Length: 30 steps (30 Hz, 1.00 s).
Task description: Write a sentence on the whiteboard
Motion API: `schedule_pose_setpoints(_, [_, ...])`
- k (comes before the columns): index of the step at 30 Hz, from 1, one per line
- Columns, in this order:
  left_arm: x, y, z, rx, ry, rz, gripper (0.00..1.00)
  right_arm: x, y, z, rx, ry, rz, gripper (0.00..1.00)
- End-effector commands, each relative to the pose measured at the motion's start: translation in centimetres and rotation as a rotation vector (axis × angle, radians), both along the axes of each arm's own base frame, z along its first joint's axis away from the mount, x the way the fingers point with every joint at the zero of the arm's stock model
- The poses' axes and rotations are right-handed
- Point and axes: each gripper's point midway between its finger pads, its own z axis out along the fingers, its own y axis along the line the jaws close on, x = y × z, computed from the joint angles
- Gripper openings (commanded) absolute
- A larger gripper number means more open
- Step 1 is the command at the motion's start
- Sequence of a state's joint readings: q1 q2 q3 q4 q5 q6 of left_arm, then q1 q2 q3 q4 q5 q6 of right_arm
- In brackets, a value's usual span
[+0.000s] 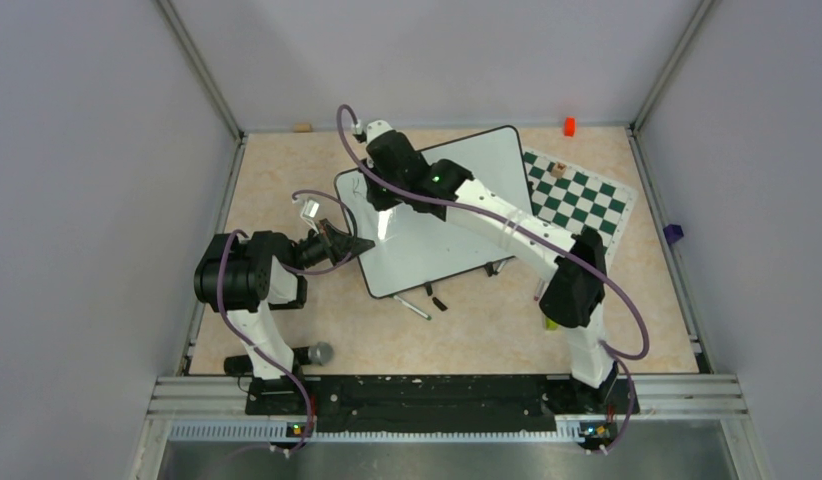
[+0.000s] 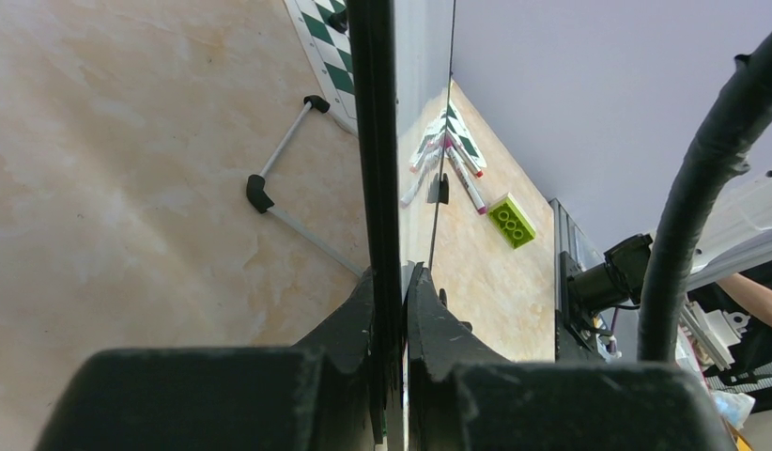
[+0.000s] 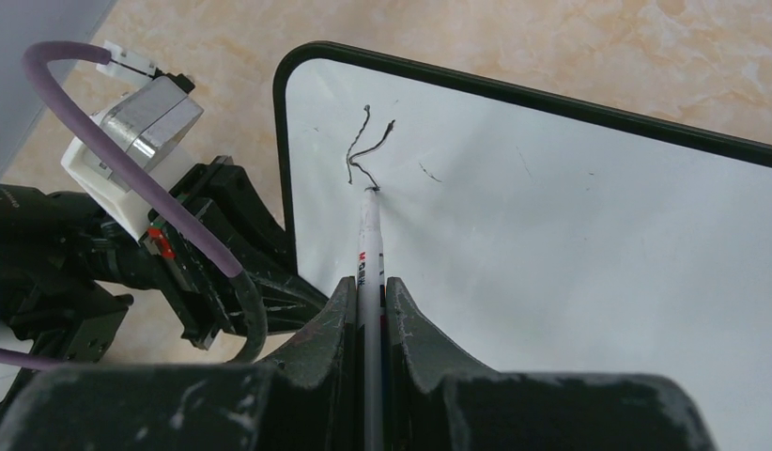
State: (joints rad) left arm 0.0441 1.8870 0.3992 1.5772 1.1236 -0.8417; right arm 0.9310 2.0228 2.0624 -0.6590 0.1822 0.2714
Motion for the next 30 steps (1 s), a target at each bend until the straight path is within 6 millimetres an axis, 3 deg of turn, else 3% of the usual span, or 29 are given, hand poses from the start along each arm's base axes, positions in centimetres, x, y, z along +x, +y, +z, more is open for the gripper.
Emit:
schedule_pose_setpoints(1, [-1.4, -0.5, -2.7, 0.094, -0.117, -0.033, 0.00, -0.6, -1.2, 6.4, 0.135, -0.075, 0.021, 0.00])
schedule_pose_setpoints(10, [-1.4, -0.5, -2.7, 0.091, -0.112, -0.040, 0.00, -0.5, -4.6, 6.9, 0.107, -0.151, -0.051, 0.00])
schedule_pose_setpoints(30, [-1.4, -0.6, -2.7, 0.089, -0.110, -0.042, 0.00, 1.4, -2.3, 5.4, 0.093, -0.145, -0.053, 0.00])
